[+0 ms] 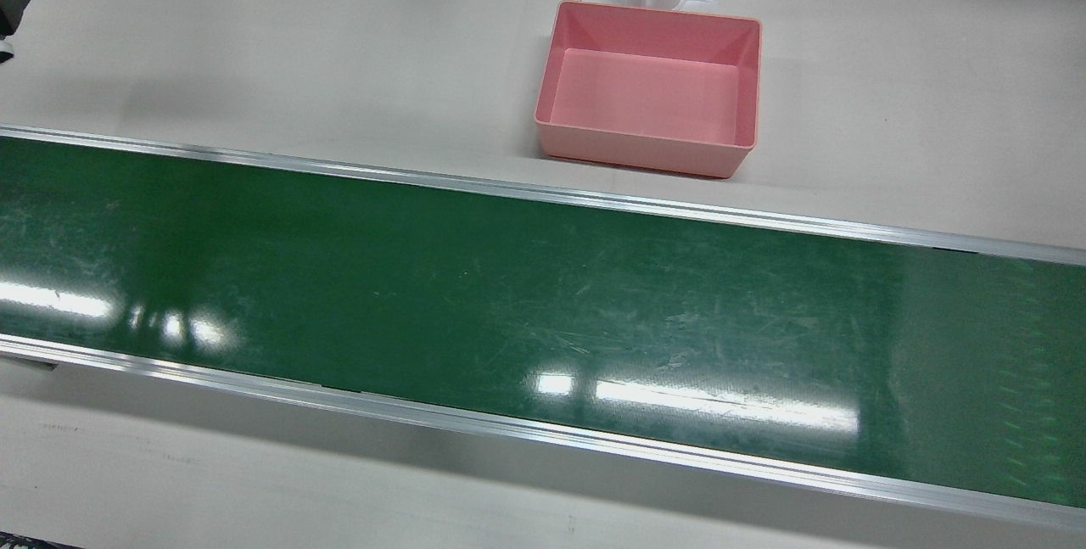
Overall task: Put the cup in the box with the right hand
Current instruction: 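Raise the right hand toward the conveyor belt as the cup arrives, then open the right hand and wait beside the belt for the blue cup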
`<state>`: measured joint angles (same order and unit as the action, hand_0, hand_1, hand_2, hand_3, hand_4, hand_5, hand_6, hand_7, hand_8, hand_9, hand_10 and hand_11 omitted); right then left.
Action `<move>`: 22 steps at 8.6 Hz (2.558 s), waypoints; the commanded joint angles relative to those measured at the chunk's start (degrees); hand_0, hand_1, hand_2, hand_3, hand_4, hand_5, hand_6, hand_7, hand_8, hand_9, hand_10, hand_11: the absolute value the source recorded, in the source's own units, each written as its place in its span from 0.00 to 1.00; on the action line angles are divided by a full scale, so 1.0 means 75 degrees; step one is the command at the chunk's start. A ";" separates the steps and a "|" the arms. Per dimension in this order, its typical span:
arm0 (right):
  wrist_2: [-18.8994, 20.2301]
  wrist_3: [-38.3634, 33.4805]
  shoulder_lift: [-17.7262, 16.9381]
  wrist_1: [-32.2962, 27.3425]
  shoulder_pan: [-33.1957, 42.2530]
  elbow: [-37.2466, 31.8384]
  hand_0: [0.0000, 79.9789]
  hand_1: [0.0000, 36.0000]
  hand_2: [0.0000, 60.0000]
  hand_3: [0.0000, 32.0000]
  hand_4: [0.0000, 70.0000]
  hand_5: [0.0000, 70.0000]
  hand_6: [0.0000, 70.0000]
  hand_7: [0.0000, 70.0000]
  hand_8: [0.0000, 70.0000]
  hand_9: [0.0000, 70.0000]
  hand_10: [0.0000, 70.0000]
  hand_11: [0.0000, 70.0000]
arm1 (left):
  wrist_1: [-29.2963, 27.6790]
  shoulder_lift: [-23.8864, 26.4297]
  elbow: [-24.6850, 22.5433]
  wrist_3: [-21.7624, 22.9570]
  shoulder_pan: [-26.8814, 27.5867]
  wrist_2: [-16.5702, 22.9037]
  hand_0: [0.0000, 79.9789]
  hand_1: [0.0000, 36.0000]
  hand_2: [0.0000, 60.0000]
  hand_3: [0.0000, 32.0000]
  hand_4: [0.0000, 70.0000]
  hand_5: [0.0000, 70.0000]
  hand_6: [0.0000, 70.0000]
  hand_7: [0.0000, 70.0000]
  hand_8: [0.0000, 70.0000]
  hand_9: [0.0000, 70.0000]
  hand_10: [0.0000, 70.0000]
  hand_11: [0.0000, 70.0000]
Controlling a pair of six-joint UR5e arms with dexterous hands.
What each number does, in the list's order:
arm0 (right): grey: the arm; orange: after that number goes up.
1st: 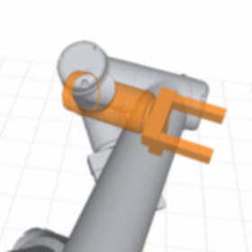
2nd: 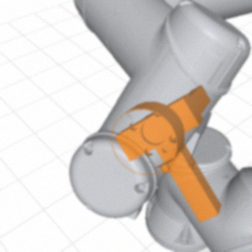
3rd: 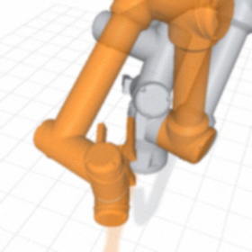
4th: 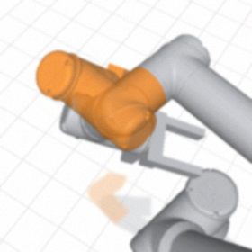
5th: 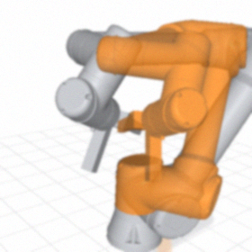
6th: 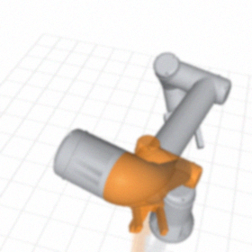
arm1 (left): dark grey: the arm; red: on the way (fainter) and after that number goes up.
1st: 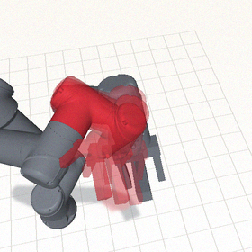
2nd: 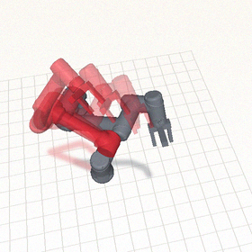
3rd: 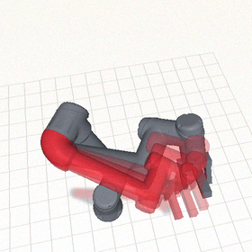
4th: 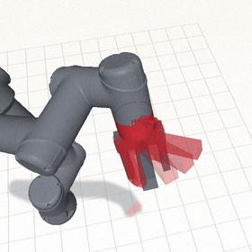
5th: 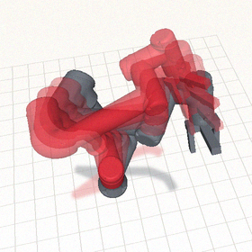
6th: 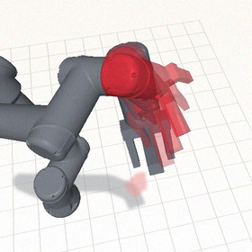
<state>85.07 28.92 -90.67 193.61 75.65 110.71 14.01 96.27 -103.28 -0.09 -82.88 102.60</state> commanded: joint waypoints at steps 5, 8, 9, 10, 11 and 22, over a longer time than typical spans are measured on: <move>-0.2314 -0.0959 0.1050 -0.0010 -0.2501 -0.0605 0.56 0.30 0.17 0.06 0.00 0.06 0.04 0.10 0.04 0.09 0.02 0.06 | 0.0031 -0.0004 -0.0045 0.0000 0.0000 0.0007 0.00 0.00 0.00 0.00 0.00 0.00 0.00 0.00 0.00 0.00 0.00 0.00; -0.2331 -0.0985 0.0933 0.0025 -0.2564 -0.0546 0.59 0.23 0.04 0.04 0.01 0.06 0.04 0.10 0.04 0.09 0.02 0.05 | 0.0043 0.0007 -0.0057 0.0000 0.0000 0.0007 0.00 0.00 0.00 0.00 0.00 0.00 0.00 0.00 0.00 0.00 0.00 0.00; -0.2330 -0.0939 0.0689 0.0037 -0.2563 -0.0395 0.58 0.25 0.09 0.06 0.00 0.06 0.04 0.10 0.04 0.09 0.02 0.05 | 0.0043 0.0007 -0.0045 0.0000 0.0000 0.0007 0.00 0.00 0.00 0.00 0.00 0.00 0.00 0.00 0.00 0.00 0.00 0.00; -0.2330 -0.0822 0.0605 0.0037 -0.2610 -0.0429 0.57 0.28 0.14 0.06 0.01 0.06 0.04 0.11 0.04 0.09 0.01 0.04 | 0.0043 0.0007 -0.0034 0.0000 0.0000 0.0007 0.00 0.00 0.00 0.00 0.00 0.00 0.00 0.00 0.00 0.00 0.00 0.00; -0.2330 -0.0763 0.0604 0.0037 -0.2575 -0.0417 0.57 0.28 0.14 0.07 0.01 0.06 0.04 0.11 0.04 0.10 0.01 0.04 | 0.0043 0.0007 -0.0045 0.0000 0.0000 0.0007 0.00 0.00 0.00 0.00 0.00 0.00 0.00 0.00 0.00 0.00 0.00 0.00; -0.2354 -0.0204 0.0475 0.0037 -0.2575 -0.0417 0.56 0.21 0.10 0.08 0.03 0.05 0.04 0.11 0.04 0.09 0.01 0.04 | 0.0043 0.0007 -0.0045 0.0000 0.0000 0.0007 0.00 0.00 0.00 0.00 0.00 0.00 0.00 0.00 0.00 0.00 0.00 0.00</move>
<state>67.65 23.57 -87.03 193.89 56.34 107.69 14.40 96.33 -103.69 -0.09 -82.88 102.66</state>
